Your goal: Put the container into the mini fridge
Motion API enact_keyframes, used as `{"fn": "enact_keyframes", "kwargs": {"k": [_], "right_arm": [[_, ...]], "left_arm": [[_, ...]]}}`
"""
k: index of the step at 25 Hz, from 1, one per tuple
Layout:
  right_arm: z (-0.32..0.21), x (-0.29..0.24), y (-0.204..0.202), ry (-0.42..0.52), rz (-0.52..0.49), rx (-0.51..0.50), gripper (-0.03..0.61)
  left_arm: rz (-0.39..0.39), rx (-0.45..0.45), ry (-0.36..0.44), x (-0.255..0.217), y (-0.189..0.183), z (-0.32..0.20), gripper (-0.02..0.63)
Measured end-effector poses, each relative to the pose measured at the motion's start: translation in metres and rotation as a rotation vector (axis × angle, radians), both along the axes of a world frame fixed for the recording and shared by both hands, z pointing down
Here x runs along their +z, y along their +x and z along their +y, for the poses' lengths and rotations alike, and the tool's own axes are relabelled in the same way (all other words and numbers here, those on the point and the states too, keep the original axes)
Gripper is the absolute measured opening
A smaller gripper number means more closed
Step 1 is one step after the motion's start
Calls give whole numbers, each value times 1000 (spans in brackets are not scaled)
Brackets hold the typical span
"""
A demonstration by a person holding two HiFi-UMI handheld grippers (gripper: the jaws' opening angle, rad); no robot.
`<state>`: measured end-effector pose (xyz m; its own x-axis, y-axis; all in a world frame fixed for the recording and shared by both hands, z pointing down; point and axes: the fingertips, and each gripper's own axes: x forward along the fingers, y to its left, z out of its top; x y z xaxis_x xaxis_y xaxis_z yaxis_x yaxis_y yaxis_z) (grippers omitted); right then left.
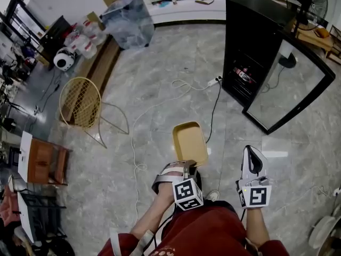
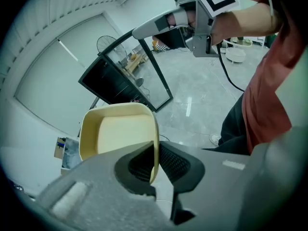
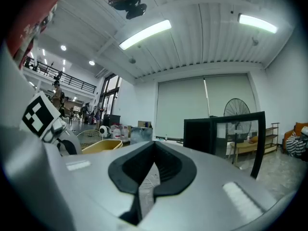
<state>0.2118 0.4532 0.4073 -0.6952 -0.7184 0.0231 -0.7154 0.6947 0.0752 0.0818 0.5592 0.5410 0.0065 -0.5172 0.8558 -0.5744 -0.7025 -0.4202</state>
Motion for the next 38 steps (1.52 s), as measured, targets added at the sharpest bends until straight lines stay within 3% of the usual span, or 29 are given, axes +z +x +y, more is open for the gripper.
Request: {"fn": "enact_keyframes", "kwargs": {"k": [8, 15, 30, 38], "right_arm": [[-41, 1, -46, -16, 14, -8, 0], [-84, 5, -110, -17, 42, -49, 0], [-156, -16, -293, 12, 30, -117, 0], [-175, -8, -328, 2, 34, -96, 0]], "left_arm": [[26, -29, -10, 0, -43, -32, 25], [54, -52, -14, 8, -94, -74, 25], [43, -131, 23, -7, -275, -140, 25], [59, -128, 29, 0, -314, -163, 25]]}}
